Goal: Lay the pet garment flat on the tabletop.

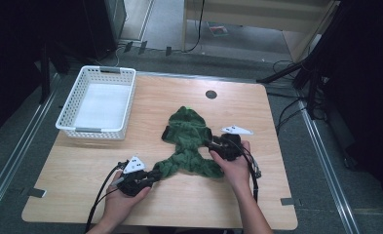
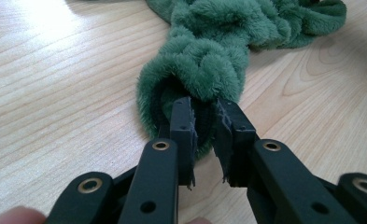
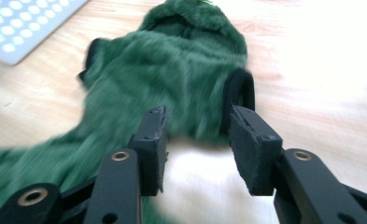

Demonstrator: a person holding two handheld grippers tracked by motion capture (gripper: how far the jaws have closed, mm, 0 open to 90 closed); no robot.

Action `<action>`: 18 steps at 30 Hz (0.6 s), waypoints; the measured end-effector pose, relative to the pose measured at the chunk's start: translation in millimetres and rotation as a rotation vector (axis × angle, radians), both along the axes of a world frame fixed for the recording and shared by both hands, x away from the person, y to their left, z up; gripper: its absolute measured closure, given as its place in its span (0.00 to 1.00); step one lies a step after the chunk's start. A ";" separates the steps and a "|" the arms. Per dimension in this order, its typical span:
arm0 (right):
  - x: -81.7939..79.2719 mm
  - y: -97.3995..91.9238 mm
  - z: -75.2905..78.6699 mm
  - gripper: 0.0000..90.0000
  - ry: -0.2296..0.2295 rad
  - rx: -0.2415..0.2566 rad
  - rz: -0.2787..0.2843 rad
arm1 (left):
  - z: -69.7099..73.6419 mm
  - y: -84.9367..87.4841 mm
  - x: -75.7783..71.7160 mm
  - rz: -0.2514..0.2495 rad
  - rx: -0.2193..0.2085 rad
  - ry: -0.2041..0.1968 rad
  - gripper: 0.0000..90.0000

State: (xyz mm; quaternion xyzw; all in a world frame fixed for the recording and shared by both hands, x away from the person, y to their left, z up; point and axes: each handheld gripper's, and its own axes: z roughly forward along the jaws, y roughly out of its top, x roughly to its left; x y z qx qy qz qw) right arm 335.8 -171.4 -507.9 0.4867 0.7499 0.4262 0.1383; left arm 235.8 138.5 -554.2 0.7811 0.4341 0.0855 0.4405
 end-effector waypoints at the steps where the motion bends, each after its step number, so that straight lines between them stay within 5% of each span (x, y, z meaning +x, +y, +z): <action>1: -9.0 -3.7 0.6 0.61 -0.013 -0.002 -0.005 | 0.0 -0.6 0.1 0.000 0.007 -0.003 0.90; 9: -67.9 -23.6 -16.4 0.56 0.007 -0.039 0.024 | 0.4 -1.3 -0.8 0.001 0.021 -0.010 0.93; 11: -74.9 -27.5 -23.8 0.58 0.008 -0.058 0.010 | 0.4 -1.0 -1.5 0.004 0.031 -0.016 0.94; 14: -78.1 -32.2 -35.7 0.60 0.008 -0.151 -0.026 | 0.6 1.1 -2.4 0.011 0.043 -0.024 0.94; 18: -77.5 -38.3 -39.1 0.61 -0.014 -0.148 -0.059 | 0.4 5.8 -2.5 0.018 0.036 -0.019 0.95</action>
